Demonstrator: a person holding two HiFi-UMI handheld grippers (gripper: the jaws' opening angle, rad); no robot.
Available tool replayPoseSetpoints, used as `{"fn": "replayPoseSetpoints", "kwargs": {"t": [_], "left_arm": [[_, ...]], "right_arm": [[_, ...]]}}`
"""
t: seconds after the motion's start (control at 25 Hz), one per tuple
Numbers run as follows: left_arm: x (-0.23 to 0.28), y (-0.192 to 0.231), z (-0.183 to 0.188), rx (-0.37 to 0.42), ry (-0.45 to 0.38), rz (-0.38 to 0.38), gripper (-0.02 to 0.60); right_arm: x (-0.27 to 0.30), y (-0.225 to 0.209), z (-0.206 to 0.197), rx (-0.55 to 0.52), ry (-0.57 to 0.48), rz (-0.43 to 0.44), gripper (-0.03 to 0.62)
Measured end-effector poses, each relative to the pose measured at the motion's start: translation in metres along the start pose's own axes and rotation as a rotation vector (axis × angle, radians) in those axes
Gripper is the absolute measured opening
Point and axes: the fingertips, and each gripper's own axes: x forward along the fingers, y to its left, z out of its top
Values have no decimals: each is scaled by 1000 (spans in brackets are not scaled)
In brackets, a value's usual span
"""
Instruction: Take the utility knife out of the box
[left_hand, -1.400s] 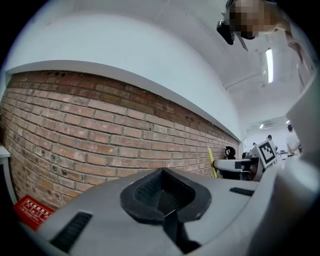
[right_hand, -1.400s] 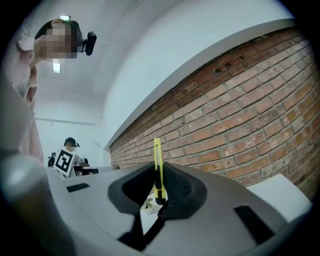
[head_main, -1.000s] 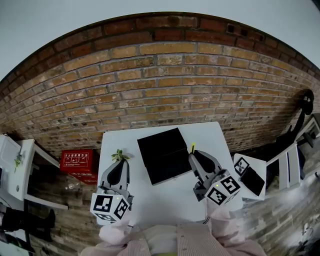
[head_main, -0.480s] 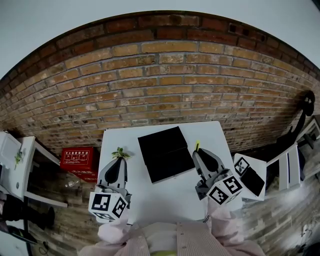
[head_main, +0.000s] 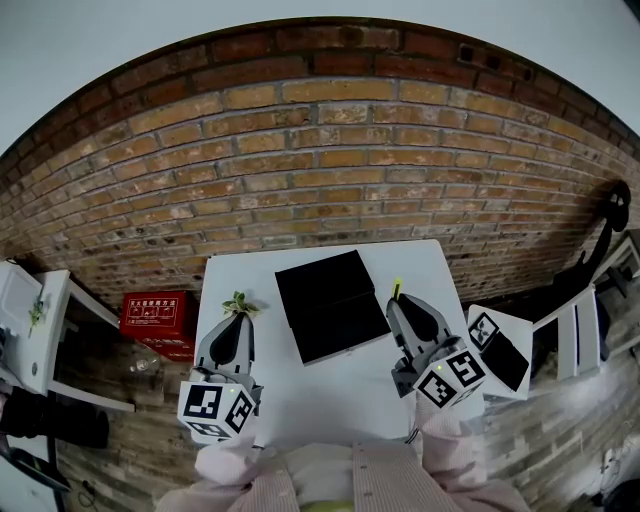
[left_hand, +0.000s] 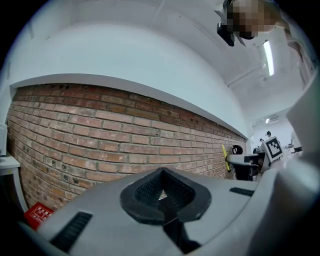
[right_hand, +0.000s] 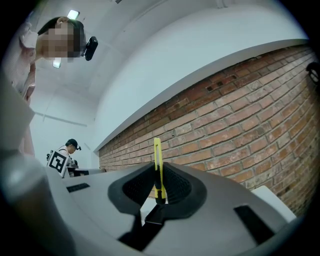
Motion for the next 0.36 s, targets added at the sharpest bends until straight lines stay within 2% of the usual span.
{"fn": "replayPoseSetpoints", "kwargs": {"t": [0.36], "left_arm": [[3,2,-4,-7,9,1,-8]], "right_arm": [[2,-3,-4,-3,12,-9,52]]}}
